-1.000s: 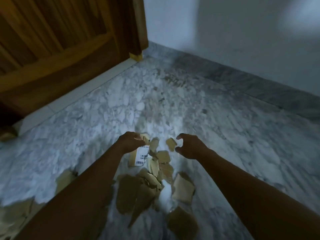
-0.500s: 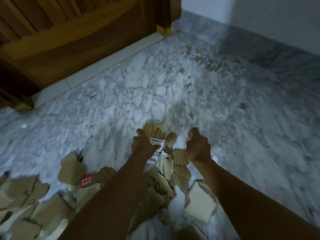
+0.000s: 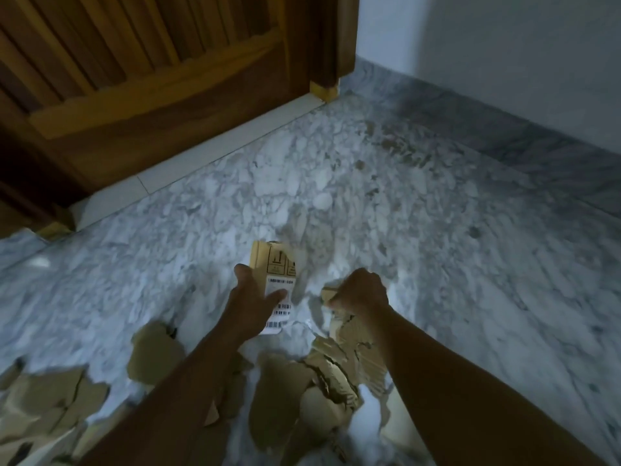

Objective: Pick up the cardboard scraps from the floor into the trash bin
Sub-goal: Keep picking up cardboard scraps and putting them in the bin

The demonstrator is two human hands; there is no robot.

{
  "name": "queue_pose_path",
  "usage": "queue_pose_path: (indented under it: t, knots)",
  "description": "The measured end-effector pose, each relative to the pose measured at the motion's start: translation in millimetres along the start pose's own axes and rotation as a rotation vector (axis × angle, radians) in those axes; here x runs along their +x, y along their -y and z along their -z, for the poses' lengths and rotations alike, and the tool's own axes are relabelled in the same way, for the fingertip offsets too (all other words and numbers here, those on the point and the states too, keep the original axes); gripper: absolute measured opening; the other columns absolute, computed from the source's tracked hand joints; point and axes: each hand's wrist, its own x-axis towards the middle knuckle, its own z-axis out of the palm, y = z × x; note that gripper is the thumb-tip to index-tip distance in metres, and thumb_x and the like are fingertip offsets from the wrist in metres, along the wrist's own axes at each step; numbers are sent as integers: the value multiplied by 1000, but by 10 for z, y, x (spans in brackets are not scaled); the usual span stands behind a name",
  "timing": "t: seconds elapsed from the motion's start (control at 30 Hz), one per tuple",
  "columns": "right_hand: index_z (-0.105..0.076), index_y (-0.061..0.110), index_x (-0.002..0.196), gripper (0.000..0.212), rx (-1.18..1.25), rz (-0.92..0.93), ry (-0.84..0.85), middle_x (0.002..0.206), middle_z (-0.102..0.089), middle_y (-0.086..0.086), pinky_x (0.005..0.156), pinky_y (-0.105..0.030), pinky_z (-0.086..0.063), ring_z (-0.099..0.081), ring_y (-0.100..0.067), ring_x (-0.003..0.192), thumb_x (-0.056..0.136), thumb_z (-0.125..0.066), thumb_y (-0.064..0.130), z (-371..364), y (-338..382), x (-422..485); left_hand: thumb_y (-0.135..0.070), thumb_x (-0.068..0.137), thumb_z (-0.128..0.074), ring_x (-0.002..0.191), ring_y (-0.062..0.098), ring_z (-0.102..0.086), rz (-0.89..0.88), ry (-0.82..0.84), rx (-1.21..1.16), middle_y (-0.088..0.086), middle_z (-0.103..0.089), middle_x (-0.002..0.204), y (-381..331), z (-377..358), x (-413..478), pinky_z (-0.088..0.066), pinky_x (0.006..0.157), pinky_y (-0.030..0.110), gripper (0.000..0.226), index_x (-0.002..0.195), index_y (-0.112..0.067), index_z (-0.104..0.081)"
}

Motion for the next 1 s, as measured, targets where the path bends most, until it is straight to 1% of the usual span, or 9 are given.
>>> queue_pose_path:
  t: [0.07,0.17,0.3,0.43,0.57,0.7,0.8,0.93,1.0]
  knots:
    - [-59,14,108,36,-48,33,-117,107,-66,-8,78,-31,-55,-66,-29,100,77,-76,16,-147,16,-66,-26,88,-71,83,23,-63,10,-11,-45,6,-58,105,-16,88,-11,-52,62,29,52,106,-14,-24]
    - [-39,20,126,57,130,44,-136,104,-63,-7,68,-31,-54,-66,-27,88,80,-72,9,-219,-33,-69,-27,85,-75,92,25,-65,18,-50,-186,1,-59,105,-50,227,-13,-58,67,39,50,110,-8,-36]
    - [-65,15,88,24,416,137,-186,78,-67,1,51,-15,-50,-62,-7,62,73,-83,12,54,-79,-137,-21,83,-78,86,20,-73,23,-84,-530,1,-73,98,-202,388,-109,-61,55,36,31,112,-16,-66]
    - [-75,13,71,22,385,200,-195,69,-72,0,60,-23,-51,-67,-9,65,63,-92,24,522,-160,-161,-17,85,-75,87,24,-74,5,-9,-589,6,-74,100,-357,473,-81,-61,58,41,27,111,-16,-68]
    - [-56,14,48,43,186,214,34,44,-47,7,46,-17,-32,-44,-3,41,60,-94,31,833,-260,-185,-29,86,-75,83,25,-73,50,255,-96,11,-74,100,-233,398,101,-61,76,41,32,109,-8,-69]
    - [-71,4,72,45,-226,339,303,62,-60,0,58,-21,-39,-54,-8,59,56,-93,40,840,-347,-218,-42,88,-69,94,24,-66,101,524,400,13,-67,115,110,47,143,-53,78,31,50,121,-5,-65]
    - [-75,8,83,47,-424,444,366,73,-68,-4,67,-27,-48,-63,-16,70,59,-90,46,696,-424,-235,-61,80,-67,123,31,-46,89,331,648,16,-42,136,336,-232,85,-42,103,40,72,133,-14,-53]
    - [-77,18,91,43,-418,490,244,81,-62,1,79,-32,-54,-64,-19,84,57,-90,41,426,-571,-269,-67,60,-79,120,34,-41,58,220,625,13,-34,127,297,-397,-31,-47,96,44,95,128,-14,-39]
    - [-71,25,108,47,-444,462,138,103,-62,2,88,-34,-48,-63,-21,103,65,-85,38,351,-627,-319,-59,56,-86,117,34,-51,44,219,594,13,-42,125,267,-442,-47,-50,94,44,100,129,-14,-35]
